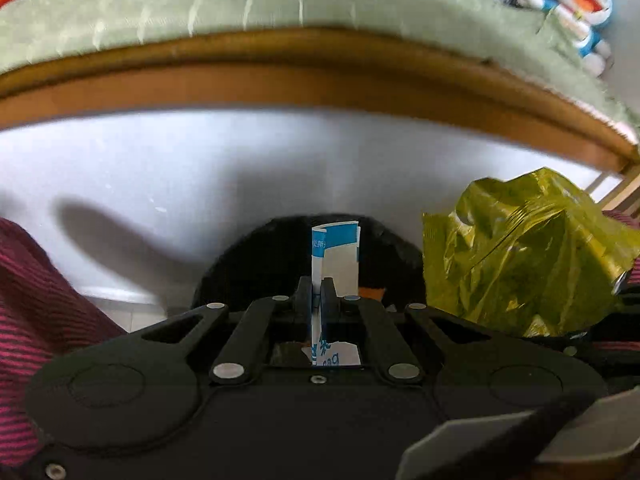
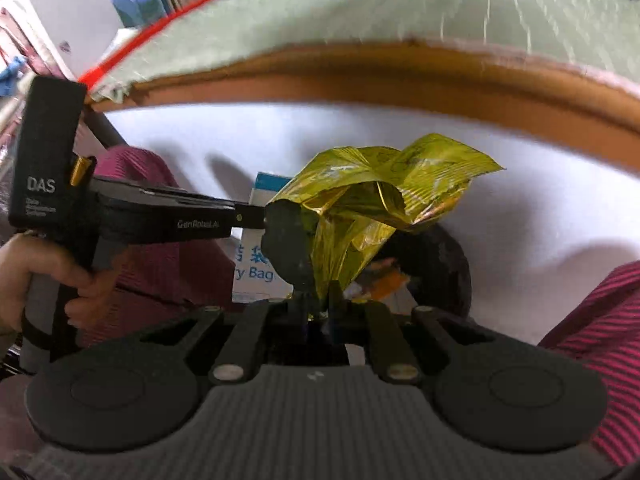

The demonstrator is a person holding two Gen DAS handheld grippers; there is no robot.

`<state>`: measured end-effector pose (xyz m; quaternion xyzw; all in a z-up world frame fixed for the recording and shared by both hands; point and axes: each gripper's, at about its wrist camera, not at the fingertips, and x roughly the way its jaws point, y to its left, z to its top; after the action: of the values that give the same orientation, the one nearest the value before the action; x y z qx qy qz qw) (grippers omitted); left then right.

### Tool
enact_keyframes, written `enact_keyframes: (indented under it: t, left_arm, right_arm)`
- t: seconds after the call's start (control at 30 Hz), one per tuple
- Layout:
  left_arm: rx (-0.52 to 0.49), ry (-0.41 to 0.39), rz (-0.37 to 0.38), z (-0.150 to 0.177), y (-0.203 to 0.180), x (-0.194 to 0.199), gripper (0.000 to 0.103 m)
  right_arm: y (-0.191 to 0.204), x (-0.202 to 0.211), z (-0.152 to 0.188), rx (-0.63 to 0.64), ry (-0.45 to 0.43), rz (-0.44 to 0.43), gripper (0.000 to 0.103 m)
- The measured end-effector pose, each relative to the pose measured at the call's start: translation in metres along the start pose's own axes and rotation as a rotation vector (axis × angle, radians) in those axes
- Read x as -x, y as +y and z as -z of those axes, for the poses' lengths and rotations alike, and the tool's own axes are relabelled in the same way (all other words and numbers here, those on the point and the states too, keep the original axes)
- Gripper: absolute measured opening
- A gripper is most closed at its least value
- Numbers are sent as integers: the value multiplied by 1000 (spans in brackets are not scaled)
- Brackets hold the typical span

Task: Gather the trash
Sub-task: 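Carry the white paper bag and yellow foil bag over the bed edge into the bin, then open both tools inside the bin to drop the paper and foil bags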

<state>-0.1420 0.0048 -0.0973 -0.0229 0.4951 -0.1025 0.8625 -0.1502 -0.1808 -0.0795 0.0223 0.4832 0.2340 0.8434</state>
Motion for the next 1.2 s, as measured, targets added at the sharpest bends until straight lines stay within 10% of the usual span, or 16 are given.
enact_keyframes:
  t: [0.43,0.67,0.83,1.2]
  left_arm:
    - [67,161,-82,10,8,-94,6]
    - [39,170,-105,16,5,-99,10]
    - [25,169,-112,15,5,-99,36]
    - [33,169,-96,15,8,-96,58]
  right_arm:
    - [-34,-87,-1,-118,139,17,15]
    - [-40,-91,0,-132,136,30,41]
    - [-40,-86,1,-132,120,41,54]
    - [-37,-84,4,-114,92,87,73]
